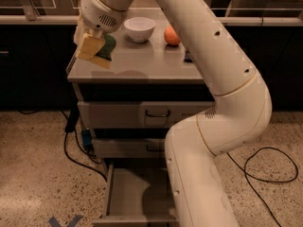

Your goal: Place sponge into bottom drawer

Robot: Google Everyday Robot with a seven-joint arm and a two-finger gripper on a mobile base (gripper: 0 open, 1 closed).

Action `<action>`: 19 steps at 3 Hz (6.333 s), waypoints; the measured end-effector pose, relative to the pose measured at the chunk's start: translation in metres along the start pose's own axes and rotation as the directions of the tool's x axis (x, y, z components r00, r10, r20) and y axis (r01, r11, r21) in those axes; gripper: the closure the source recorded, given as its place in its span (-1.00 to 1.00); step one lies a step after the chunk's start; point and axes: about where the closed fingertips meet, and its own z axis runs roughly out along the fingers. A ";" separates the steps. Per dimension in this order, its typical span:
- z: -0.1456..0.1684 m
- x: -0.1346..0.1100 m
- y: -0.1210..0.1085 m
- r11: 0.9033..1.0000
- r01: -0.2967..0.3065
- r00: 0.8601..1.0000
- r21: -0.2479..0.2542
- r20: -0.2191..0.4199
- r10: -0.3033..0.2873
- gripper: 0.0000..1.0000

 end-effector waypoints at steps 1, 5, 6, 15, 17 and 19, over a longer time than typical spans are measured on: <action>0.003 -0.005 -0.005 1.000 -0.002 1.000 0.015 0.020 0.002 1.00; 0.105 0.041 0.090 0.980 -0.115 0.983 -0.159 0.126 0.136 1.00; 0.112 0.045 0.093 0.982 -0.115 0.983 -0.146 0.125 0.134 1.00; 0.392 0.307 0.347 0.914 -0.404 0.823 0.020 -0.428 0.373 1.00; 0.421 0.361 0.350 0.907 -0.420 0.844 -0.021 -0.375 0.382 1.00; 0.424 0.364 0.351 0.933 -0.356 0.871 -0.051 -0.380 0.312 0.63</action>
Offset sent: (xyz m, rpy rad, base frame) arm 0.0158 0.0156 -0.0987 0.0193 0.1413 0.0691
